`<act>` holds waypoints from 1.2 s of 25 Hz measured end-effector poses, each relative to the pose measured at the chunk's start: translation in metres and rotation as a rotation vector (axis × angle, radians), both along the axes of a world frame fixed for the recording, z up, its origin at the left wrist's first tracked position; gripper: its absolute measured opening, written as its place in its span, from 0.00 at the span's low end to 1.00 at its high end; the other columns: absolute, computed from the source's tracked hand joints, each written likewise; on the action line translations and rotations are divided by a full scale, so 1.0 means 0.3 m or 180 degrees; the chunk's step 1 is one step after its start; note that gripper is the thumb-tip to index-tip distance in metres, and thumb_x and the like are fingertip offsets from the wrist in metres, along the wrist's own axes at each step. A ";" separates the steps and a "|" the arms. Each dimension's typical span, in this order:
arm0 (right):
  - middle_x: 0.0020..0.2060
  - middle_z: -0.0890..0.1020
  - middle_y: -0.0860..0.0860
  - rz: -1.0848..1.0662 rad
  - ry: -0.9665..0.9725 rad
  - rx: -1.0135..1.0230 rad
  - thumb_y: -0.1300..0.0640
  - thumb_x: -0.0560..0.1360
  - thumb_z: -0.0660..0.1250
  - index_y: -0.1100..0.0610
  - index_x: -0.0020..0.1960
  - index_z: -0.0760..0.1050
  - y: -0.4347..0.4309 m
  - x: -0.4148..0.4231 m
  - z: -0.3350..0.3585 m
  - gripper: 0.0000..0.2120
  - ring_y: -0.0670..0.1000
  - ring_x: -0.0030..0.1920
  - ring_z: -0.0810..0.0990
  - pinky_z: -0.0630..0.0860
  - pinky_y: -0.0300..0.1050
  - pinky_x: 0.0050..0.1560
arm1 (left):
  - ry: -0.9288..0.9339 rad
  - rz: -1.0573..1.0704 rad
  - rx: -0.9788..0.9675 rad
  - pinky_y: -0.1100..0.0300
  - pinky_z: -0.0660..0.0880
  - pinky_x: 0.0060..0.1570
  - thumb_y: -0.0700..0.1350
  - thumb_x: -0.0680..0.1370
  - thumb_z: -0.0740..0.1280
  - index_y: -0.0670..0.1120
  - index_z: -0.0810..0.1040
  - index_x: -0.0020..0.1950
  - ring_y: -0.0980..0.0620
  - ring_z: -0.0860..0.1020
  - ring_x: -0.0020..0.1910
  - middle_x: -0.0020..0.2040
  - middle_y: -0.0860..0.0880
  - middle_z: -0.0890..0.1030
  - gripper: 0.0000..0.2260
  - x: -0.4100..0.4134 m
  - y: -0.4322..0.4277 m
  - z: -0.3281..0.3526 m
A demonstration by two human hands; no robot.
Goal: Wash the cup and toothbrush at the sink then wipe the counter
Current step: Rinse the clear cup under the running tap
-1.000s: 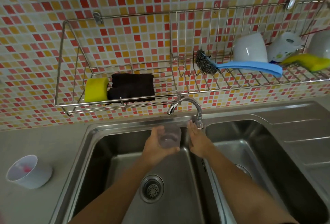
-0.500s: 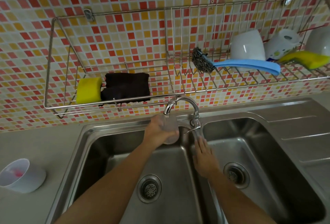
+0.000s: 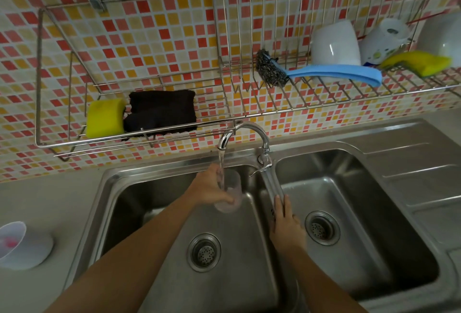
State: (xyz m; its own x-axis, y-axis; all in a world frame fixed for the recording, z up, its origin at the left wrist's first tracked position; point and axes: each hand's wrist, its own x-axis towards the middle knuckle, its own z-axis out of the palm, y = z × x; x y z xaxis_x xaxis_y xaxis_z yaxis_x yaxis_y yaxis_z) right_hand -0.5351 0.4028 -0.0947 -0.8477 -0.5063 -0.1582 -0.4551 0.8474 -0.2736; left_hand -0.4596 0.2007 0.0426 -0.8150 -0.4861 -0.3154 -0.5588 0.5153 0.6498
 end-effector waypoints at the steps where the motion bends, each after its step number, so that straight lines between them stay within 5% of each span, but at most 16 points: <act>1: 0.77 0.44 0.52 -0.0003 0.0026 0.0014 0.54 0.77 0.57 0.52 0.76 0.41 0.001 0.002 0.002 0.34 0.57 0.61 0.72 0.76 0.50 0.53 | 0.0042 0.0025 -0.0005 0.58 0.75 0.45 0.46 0.62 0.78 0.48 0.67 0.61 0.50 0.75 0.51 0.56 0.48 0.76 0.32 -0.001 -0.005 0.006; 6: 0.77 0.44 0.53 -0.0005 0.0066 0.0042 0.55 0.77 0.57 0.52 0.76 0.41 0.003 0.002 0.001 0.34 0.57 0.61 0.72 0.76 0.50 0.53 | 0.0124 -0.0087 0.0254 0.61 0.70 0.51 0.43 0.64 0.77 0.49 0.65 0.70 0.50 0.73 0.60 0.62 0.51 0.73 0.37 -0.011 -0.004 0.032; 25: 0.77 0.46 0.54 0.0076 0.0114 -0.0021 0.55 0.77 0.56 0.54 0.77 0.42 0.008 -0.004 -0.024 0.33 0.57 0.59 0.73 0.77 0.50 0.52 | 0.0091 0.0006 0.0183 0.60 0.71 0.47 0.44 0.63 0.79 0.49 0.70 0.63 0.51 0.74 0.53 0.55 0.52 0.75 0.32 0.025 -0.045 0.018; 28: 0.76 0.50 0.54 0.0039 0.0090 -0.0157 0.50 0.79 0.54 0.54 0.76 0.48 0.008 -0.009 -0.025 0.29 0.58 0.62 0.73 0.76 0.52 0.56 | 0.0148 0.0025 0.0184 0.58 0.72 0.49 0.45 0.63 0.78 0.48 0.70 0.64 0.50 0.74 0.54 0.57 0.51 0.75 0.32 0.017 -0.045 0.017; 30: 0.71 0.64 0.57 -0.0151 0.0085 -0.0779 0.47 0.79 0.53 0.56 0.71 0.62 -0.003 -0.035 -0.011 0.24 0.58 0.63 0.72 0.72 0.53 0.60 | 0.0220 0.0063 0.0242 0.57 0.72 0.49 0.47 0.62 0.79 0.48 0.69 0.65 0.50 0.75 0.56 0.57 0.51 0.75 0.34 0.009 -0.045 0.016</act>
